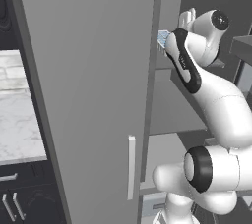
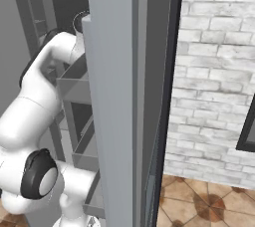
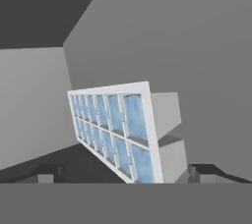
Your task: Open the freezer door, pick up the ice cube tray from the freezer, and place it on the dining counter.
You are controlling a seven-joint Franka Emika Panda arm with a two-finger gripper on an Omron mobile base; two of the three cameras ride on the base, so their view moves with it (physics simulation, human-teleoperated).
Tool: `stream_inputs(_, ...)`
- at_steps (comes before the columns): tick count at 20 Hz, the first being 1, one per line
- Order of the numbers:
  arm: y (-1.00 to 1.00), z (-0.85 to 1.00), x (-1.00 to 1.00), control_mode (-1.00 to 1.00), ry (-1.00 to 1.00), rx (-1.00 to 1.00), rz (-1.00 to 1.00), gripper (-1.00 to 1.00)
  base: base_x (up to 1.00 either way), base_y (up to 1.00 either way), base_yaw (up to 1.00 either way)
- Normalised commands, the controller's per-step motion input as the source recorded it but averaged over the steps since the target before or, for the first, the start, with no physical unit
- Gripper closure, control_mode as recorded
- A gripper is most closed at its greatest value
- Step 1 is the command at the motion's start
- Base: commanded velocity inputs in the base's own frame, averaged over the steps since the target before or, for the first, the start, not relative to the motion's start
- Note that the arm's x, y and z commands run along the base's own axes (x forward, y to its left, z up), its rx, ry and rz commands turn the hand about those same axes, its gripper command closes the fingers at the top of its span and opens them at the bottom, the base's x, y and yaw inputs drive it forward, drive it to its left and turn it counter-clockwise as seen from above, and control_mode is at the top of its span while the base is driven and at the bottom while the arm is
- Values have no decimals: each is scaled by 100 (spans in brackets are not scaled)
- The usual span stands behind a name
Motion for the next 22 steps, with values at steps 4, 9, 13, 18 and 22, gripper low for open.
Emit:
stream_inputs(4,-8,0,50,-100,0,0,-1,-100,0,0,0)
stream_inputs(9,-23,0,35,-100,4,0,0,-100,0,0,0)
stream_inputs(13,-8,0,40,-100,4,0,0,-100,0,0,0)
stream_inputs(18,-6,0,15,-100,11,0,0,-100,0,0,0)
stream_inputs(22,0,0,0,-100,17,0,0,-100,0,0,0)
